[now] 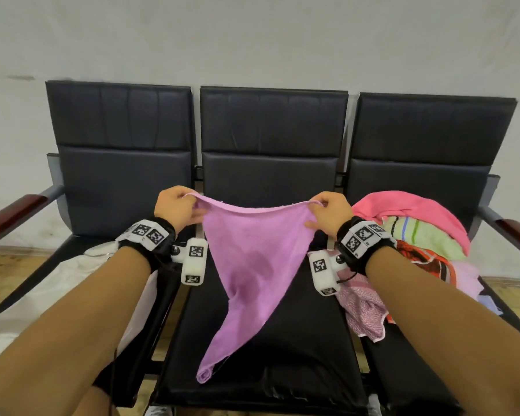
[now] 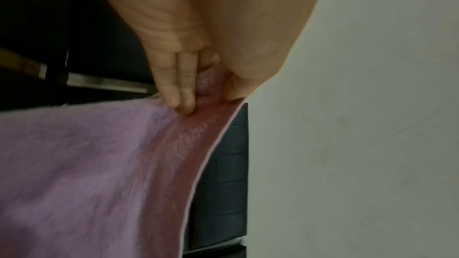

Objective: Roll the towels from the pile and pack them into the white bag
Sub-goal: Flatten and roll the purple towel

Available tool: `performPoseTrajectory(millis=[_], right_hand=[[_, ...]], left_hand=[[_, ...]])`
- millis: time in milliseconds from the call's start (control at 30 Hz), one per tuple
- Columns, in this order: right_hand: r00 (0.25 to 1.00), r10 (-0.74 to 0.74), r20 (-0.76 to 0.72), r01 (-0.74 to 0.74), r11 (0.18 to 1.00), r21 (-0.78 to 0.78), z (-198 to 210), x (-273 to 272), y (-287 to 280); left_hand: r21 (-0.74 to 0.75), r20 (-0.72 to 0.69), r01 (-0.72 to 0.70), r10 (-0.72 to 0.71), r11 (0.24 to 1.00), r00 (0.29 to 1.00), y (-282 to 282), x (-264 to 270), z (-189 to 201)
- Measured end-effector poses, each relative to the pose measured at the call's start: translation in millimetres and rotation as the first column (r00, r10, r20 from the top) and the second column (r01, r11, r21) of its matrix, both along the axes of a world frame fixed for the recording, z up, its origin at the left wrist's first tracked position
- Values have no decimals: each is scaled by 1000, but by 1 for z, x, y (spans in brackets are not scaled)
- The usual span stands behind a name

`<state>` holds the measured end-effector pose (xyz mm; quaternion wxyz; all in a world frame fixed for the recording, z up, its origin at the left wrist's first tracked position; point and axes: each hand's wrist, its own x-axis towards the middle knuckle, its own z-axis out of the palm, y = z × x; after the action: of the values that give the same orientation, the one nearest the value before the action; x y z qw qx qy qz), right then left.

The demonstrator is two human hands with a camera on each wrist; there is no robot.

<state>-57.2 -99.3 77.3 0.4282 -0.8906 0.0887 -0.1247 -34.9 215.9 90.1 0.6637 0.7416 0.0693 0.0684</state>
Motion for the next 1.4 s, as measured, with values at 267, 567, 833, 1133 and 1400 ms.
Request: performPoseTrajectory(millis=[267,567,833,1133,1400], right_hand=[[823,-34,567,33,999,11,87,23,35],[699,29,714,19,998,-59,136,32,14],[932,144,332,-63,968,-244,-4,-1,-25],[956,256,-144,-292,882,-368,-141,-72,-26],[885,313,-345,-416,866,-279,-238,-130,-13]], left_hand=[[-143,295,-79,118,987,948,0,38,77],[-92,592,-237,244,967,768,5,41,114],[478,303,-84,-74,874,950,0,16,-18],[686,-148,278,-245,672,958,20,-52,-179],[715,-305,418,-289,561,908,36,-115,-254]])
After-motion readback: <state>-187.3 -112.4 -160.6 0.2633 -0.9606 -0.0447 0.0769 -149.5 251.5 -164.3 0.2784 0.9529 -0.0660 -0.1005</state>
